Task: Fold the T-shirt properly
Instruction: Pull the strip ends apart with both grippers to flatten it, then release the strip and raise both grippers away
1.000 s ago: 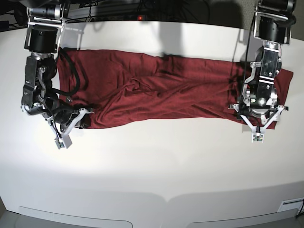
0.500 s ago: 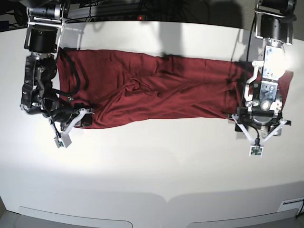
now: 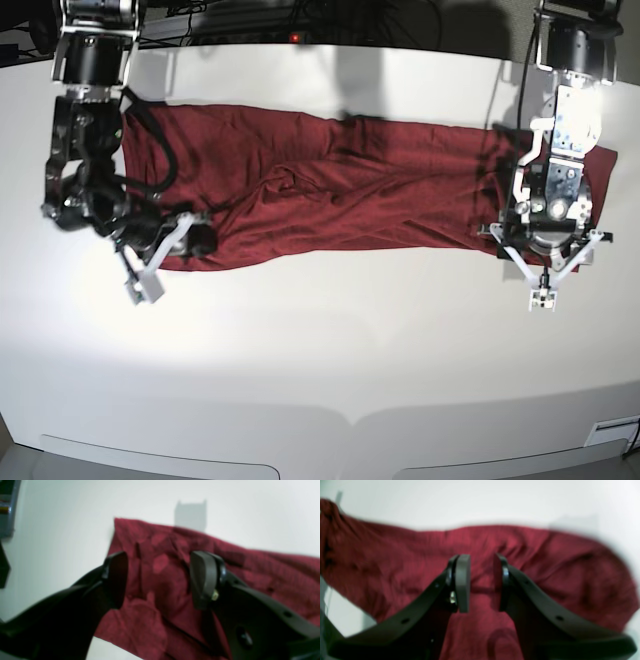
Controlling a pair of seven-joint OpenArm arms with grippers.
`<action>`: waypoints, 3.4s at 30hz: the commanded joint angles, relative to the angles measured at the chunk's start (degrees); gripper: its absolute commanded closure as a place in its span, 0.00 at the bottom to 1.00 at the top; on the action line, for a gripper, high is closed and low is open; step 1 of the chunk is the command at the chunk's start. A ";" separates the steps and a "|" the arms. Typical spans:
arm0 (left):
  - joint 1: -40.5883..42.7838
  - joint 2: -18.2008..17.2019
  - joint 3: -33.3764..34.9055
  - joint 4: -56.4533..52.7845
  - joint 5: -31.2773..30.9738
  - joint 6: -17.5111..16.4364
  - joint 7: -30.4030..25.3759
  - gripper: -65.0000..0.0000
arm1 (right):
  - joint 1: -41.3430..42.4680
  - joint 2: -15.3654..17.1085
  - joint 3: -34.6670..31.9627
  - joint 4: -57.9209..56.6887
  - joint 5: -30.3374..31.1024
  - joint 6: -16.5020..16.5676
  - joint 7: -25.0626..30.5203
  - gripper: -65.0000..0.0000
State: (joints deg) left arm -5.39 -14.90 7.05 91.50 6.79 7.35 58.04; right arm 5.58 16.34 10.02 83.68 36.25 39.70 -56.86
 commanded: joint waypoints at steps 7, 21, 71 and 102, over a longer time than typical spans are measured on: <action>2.80 -0.37 -0.33 0.11 -0.98 0.20 -4.20 0.42 | -2.16 0.17 -8.31 0.81 -2.14 0.30 5.73 0.74; -2.64 2.49 -0.33 -18.71 -5.90 0.81 -8.87 0.42 | 6.08 -1.90 -9.20 -17.03 -19.74 0.30 18.29 0.74; -10.29 4.85 -0.37 -8.52 4.52 0.81 -12.15 0.30 | 15.96 0.83 -9.20 -8.15 -9.77 0.30 11.10 0.74; -16.52 -13.70 -15.61 -12.48 -23.85 -22.95 -4.94 0.31 | 2.38 5.07 -8.44 11.76 -9.05 0.30 13.42 0.74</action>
State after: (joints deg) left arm -20.49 -27.62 -8.36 78.22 -16.95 -15.68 54.04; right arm 6.63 20.91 1.28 94.28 26.46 39.70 -45.10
